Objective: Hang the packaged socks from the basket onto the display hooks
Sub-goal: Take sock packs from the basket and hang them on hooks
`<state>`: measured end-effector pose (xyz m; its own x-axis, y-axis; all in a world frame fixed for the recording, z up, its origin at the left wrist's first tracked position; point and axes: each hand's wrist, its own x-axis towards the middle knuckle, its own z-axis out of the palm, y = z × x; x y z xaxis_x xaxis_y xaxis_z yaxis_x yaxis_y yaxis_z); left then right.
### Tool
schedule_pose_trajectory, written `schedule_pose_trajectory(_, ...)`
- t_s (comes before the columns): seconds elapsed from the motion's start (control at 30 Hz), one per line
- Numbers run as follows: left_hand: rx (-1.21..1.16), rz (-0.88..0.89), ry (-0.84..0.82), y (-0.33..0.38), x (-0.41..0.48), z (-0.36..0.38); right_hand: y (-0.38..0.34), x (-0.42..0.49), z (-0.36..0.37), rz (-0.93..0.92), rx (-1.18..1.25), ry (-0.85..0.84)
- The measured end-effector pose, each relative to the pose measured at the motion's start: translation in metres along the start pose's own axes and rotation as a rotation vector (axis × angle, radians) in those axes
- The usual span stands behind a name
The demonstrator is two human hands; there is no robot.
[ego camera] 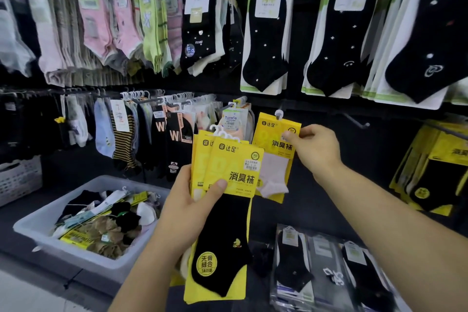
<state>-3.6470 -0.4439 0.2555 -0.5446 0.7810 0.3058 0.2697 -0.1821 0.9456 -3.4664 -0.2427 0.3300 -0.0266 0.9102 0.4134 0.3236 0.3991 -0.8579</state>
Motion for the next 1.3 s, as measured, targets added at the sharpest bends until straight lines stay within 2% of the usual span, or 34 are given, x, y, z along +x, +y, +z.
schedule_pose_trajectory(0.1,-0.055,0.012,0.018,0.002,-0.004,0.008,-0.006,-0.020,-0.007,-0.008,-0.013,0.054)
schedule_pose_trajectory(0.13,-0.074,0.010,0.019,0.001,-0.004,0.011,-0.010,-0.029,-0.008,-0.017,0.051,0.011)
schedule_pose_trajectory(0.23,-0.103,0.017,0.026,-0.001,-0.003,0.021,-0.023,-0.065,-0.004,0.022,0.294,-0.285)
schedule_pose_trajectory(0.33,-0.142,0.025,0.058,-0.003,-0.001,0.031,-0.023,-0.085,0.000,0.029,0.294,-0.393)
schedule_pose_trajectory(0.47,-0.195,0.022,0.032,-0.006,-0.003,0.040,-0.014,-0.082,-0.005,0.055,0.344,-0.362)
schedule_pose_trajectory(0.7,-0.265,-0.006,0.008,-0.008,-0.003,0.055,-0.003,-0.076,-0.008,-0.053,0.317,-0.190)
schedule_pose_trajectory(0.8,-0.257,-0.011,0.029,-0.010,-0.002,0.054,-0.004,-0.067,-0.011,-0.031,0.407,-0.124)
schedule_pose_trajectory(0.9,-0.221,0.000,0.085,-0.014,0.002,0.050,-0.010,-0.057,-0.018,-0.026,0.521,-0.122)
schedule_pose_trajectory(1.07,-0.179,0.016,0.127,-0.017,0.004,0.040,-0.012,-0.052,-0.027,-0.106,0.514,-0.106)
schedule_pose_trajectory(1.3,-0.171,0.021,0.098,-0.016,0.001,0.038,-0.016,-0.048,-0.026,-0.108,0.472,-0.084)
